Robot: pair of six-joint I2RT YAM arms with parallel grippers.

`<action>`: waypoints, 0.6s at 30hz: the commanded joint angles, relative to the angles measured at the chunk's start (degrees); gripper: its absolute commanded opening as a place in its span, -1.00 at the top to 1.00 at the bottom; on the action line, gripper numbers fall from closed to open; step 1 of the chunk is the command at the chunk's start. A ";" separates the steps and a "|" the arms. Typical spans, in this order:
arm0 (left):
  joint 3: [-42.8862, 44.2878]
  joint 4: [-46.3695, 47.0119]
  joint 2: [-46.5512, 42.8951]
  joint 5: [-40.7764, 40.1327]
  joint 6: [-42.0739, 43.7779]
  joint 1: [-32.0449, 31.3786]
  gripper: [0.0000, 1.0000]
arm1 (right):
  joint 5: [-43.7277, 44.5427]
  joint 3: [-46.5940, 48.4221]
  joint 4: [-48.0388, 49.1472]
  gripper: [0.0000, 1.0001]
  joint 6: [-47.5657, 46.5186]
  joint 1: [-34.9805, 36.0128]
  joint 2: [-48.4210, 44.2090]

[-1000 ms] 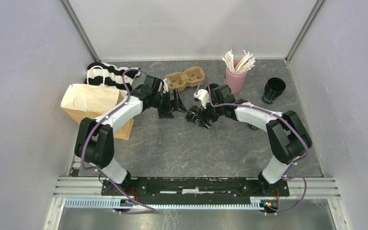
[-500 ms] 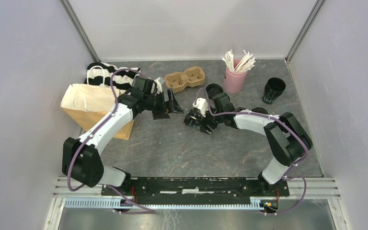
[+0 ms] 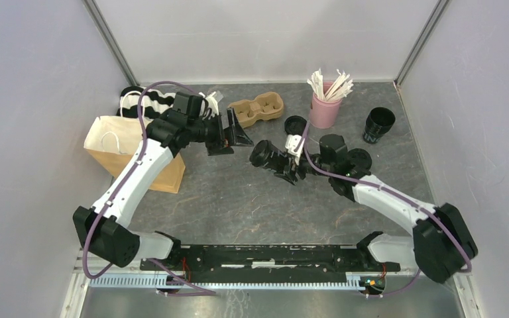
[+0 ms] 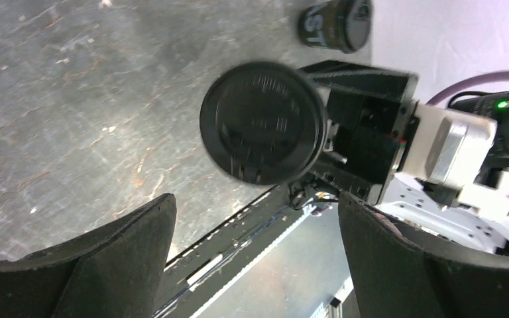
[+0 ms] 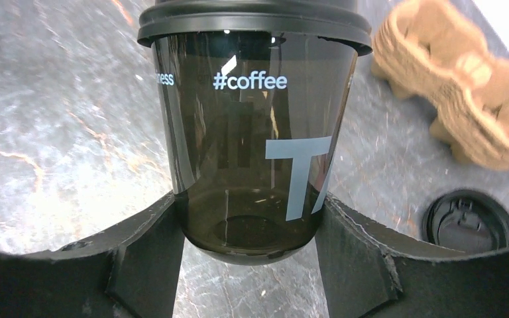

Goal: Pack the takeout coffee

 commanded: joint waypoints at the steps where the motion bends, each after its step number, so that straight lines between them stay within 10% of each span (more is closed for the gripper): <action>1: 8.99 -4.93 1.74 8.58 1.01 -0.16 -0.97 | -8.67 -1.83 7.44 -0.21 -0.37 0.68 -6.62; 18: 14.11 -11.41 5.36 1.84 5.34 -6.33 -0.94 | -10.84 2.24 4.66 -0.18 -0.52 0.87 -7.38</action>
